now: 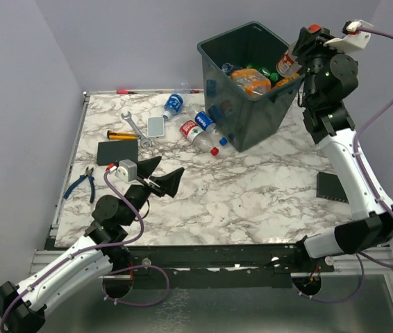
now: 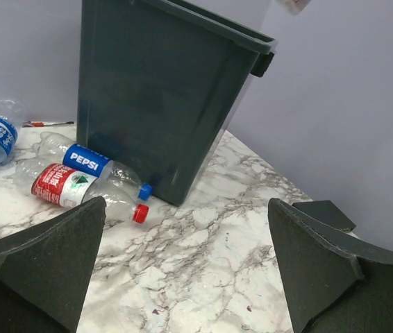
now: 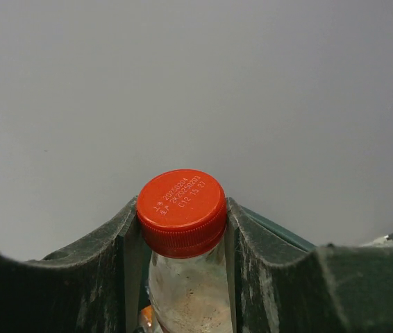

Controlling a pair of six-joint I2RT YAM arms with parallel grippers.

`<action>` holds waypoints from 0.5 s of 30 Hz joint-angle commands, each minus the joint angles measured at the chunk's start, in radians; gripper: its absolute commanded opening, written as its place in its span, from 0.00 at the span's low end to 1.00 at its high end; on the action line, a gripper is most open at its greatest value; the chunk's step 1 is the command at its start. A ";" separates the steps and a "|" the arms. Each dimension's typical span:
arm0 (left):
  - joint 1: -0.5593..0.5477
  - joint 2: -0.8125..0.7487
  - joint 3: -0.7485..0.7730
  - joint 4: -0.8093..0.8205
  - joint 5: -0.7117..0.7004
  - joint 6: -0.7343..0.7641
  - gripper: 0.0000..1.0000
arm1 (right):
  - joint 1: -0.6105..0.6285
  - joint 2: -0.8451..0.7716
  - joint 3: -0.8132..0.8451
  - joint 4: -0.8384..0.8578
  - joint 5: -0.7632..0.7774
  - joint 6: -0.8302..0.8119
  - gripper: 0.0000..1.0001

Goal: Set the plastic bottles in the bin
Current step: Place the plastic bottle in the trash bin.

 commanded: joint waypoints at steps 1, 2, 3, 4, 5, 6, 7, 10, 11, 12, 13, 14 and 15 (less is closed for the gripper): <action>-0.005 -0.016 -0.005 -0.024 -0.051 0.016 0.99 | -0.090 0.092 0.009 0.035 -0.067 0.172 0.01; -0.006 -0.018 -0.006 -0.025 -0.054 0.018 0.99 | -0.097 0.111 0.006 0.048 -0.045 0.165 0.01; -0.006 -0.018 -0.005 -0.026 -0.057 0.018 0.99 | -0.100 0.131 0.008 0.060 -0.020 0.147 0.00; -0.007 -0.017 -0.005 -0.028 -0.059 0.020 0.99 | -0.100 0.151 0.013 0.064 -0.001 0.122 0.01; -0.007 -0.017 -0.005 -0.029 -0.061 0.021 0.99 | -0.100 0.171 0.024 0.063 0.023 0.077 0.01; -0.009 -0.016 -0.005 -0.030 -0.061 0.022 0.99 | -0.100 0.191 0.037 0.052 0.049 0.055 0.01; -0.009 -0.014 -0.004 -0.030 -0.060 0.022 0.99 | -0.101 0.207 0.048 0.037 0.080 0.025 0.01; -0.008 -0.005 -0.001 -0.030 -0.056 0.024 0.99 | -0.101 0.247 0.056 0.009 0.154 -0.039 0.01; -0.008 -0.004 0.000 -0.030 -0.053 0.024 0.99 | -0.101 0.256 0.053 0.003 0.160 -0.050 0.01; -0.009 0.000 0.001 -0.030 -0.049 0.024 0.99 | -0.101 0.263 0.052 -0.006 0.158 -0.057 0.01; -0.008 0.005 0.002 -0.031 -0.044 0.022 0.99 | -0.102 0.268 0.054 -0.024 0.154 -0.060 0.01; -0.009 0.008 0.003 -0.031 -0.040 0.022 0.99 | -0.101 0.270 0.054 -0.031 0.150 -0.057 0.04; -0.009 0.013 0.004 -0.032 -0.037 0.022 0.99 | -0.101 0.273 0.052 -0.036 0.141 -0.052 0.12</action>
